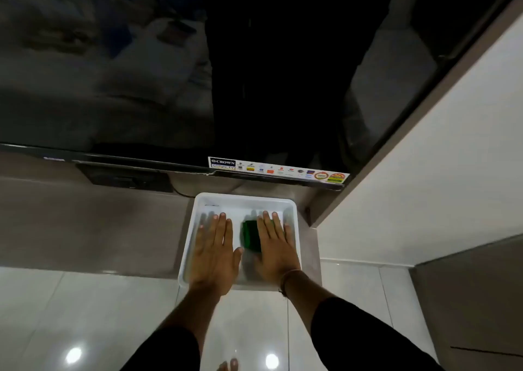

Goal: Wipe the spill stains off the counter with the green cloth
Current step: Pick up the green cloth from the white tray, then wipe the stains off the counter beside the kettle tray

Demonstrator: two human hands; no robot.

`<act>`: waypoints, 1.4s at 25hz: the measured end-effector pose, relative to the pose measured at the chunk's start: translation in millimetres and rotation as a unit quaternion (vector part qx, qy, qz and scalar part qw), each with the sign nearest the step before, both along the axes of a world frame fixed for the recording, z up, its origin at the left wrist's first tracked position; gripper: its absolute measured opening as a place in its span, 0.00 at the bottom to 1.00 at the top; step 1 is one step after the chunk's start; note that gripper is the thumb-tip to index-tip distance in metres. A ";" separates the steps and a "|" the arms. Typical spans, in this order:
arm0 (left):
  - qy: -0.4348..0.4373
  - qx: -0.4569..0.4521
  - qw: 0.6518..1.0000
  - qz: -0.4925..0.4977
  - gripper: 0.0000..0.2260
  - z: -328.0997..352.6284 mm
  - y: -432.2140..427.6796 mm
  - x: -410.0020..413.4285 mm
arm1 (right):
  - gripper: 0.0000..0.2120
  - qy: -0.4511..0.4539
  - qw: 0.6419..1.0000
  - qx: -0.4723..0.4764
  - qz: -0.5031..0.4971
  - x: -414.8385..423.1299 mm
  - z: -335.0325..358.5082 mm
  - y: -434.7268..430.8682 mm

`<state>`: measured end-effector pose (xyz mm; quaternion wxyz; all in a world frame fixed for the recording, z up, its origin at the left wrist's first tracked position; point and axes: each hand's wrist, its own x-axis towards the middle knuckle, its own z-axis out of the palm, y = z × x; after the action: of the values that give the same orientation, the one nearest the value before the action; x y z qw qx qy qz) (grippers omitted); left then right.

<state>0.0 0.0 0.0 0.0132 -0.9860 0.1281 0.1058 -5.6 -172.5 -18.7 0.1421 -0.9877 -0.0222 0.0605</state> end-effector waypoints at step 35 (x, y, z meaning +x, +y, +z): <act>-0.032 -0.097 0.890 -0.445 0.43 91.2 -556.0 -268.5 | 0.40 -0.137 0.884 -0.063 -0.442 -428.3 90.6 -495.4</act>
<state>-268.5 -556.0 91.2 -0.0329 -0.8248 0.5628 0.0442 -433.9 -667.9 72.0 0.0871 -0.9006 0.4012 -0.1430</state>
